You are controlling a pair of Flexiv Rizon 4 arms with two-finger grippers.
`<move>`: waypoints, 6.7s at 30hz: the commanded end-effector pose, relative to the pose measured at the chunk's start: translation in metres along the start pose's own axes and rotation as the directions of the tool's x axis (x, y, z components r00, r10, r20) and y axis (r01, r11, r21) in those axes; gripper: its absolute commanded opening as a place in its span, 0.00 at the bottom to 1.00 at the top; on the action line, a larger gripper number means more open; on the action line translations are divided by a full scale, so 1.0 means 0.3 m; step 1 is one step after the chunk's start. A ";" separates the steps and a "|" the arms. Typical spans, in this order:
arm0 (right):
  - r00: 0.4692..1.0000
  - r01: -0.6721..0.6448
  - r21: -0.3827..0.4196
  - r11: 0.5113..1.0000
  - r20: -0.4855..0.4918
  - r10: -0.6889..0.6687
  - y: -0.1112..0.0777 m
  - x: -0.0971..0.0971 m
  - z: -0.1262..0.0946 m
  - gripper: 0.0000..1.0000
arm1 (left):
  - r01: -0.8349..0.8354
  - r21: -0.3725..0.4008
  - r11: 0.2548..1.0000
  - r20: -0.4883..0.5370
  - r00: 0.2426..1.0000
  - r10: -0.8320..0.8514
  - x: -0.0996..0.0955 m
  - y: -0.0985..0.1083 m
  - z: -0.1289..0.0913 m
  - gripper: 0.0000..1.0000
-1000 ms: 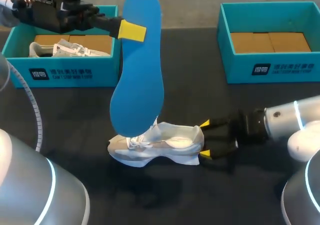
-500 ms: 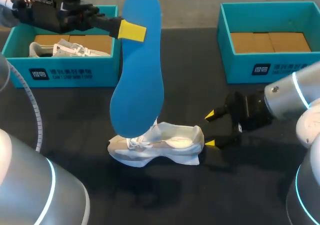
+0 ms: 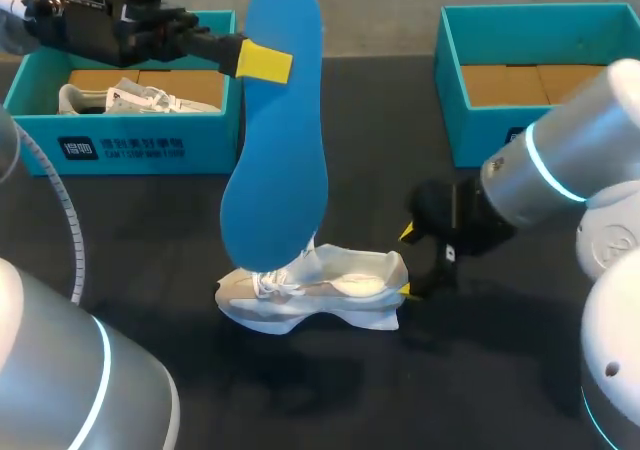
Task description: Take the shoe out of the shoebox, open the shoe tongue, remove and reinsert the insole, then place the shoe into the shoebox
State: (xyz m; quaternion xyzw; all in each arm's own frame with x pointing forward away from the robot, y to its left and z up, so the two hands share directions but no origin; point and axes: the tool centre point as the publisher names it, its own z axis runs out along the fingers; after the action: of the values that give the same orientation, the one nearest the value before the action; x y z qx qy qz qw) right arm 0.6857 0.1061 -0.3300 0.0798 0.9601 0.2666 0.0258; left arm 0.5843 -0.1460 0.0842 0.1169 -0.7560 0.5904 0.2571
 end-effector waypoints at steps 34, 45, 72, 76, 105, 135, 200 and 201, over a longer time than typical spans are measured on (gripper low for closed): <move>0.999 0.005 0.444 0.896 0.027 -0.019 0.090 0.025 0.065 1.00 | 0.000 -0.003 1.000 -0.001 1.000 0.000 -0.002 -0.002 0.002 0.00; 0.997 0.043 0.415 0.909 0.044 -0.068 0.171 -0.023 0.047 1.00 | 0.000 -0.003 1.000 -0.001 1.000 0.000 -0.002 -0.002 0.002 0.00; 0.999 0.035 0.414 0.910 0.002 -0.039 0.156 -0.139 0.289 1.00 | 0.000 -0.003 1.000 -0.001 1.000 0.000 -0.002 -0.002 0.002 0.00; 1.000 0.024 0.420 0.907 -0.011 -0.021 0.133 -0.134 0.321 0.93 | 0.000 -0.003 1.000 -0.001 1.000 0.000 -0.002 -0.002 0.002 0.00; 0.994 -0.105 0.432 0.896 0.058 0.088 0.119 -0.086 0.224 0.00 | 0.000 -0.003 1.000 -0.001 1.000 0.000 -0.002 -0.002 0.002 0.00; 0.563 -0.818 0.138 0.558 0.387 0.730 0.122 0.105 0.011 0.00 | 0.000 -0.003 1.000 -0.001 1.000 0.000 -0.002 -0.002 0.002 0.00; 0.225 -0.971 0.010 0.239 0.372 0.901 0.031 0.108 0.197 1.00 | 0.000 -0.003 1.000 -0.001 1.000 0.000 -0.002 -0.002 0.002 0.00; 0.228 -0.971 0.012 0.240 0.371 0.900 0.038 0.109 0.184 1.00 | 0.000 -0.003 1.000 -0.001 1.000 0.000 -0.002 -0.002 0.002 0.00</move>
State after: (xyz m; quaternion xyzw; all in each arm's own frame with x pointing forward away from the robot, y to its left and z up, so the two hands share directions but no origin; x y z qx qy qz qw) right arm 0.6613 0.1484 -0.3911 0.6825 0.7230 0.1047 -0.0227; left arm 0.5843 -0.1460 0.0841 0.1169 -0.7560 0.5904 0.2571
